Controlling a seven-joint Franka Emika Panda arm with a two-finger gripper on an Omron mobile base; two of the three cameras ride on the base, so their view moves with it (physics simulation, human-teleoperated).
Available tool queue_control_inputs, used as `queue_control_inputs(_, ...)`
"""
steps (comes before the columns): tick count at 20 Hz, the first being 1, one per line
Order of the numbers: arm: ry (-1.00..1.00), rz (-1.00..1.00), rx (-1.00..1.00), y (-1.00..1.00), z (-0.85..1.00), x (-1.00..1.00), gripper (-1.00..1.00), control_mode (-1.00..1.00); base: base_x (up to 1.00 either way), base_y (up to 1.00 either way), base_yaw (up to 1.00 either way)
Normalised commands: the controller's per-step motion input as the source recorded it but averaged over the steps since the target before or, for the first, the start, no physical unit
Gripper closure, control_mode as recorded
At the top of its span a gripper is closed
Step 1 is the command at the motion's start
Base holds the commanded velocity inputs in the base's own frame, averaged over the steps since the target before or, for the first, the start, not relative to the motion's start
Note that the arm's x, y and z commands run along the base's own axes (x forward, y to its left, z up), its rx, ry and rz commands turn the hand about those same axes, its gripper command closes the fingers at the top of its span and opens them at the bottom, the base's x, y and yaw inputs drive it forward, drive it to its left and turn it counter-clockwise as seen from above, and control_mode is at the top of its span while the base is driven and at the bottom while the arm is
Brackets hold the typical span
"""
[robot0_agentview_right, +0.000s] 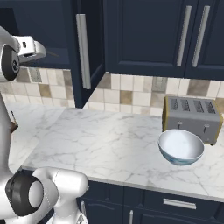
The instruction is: Open the cabinet and setup a tea strainer by placing it in the bowl upright.
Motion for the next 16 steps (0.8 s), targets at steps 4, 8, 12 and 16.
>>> queue_control_inputs(4, 0.00, 0.00, 0.02, 0.08, 0.00, 0.44, -1.00, -1.00, 0.00, 0.00, 0.00)
queue_control_inputs(8, 0.05, 0.00, 0.00, 0.03, -0.13, 0.52, -1.00, -1.00, 0.00, 0.00, 0.00)
queue_control_inputs(12, 0.01, 0.00, 0.02, 0.02, -0.13, 0.49, -1.00, -1.00, 0.00, 0.00, 0.00)
queue_control_inputs(16, 0.00, 0.00, 0.00, 0.02, -0.01, 0.42, -1.00, -1.00, 0.00, 0.00, 0.00)
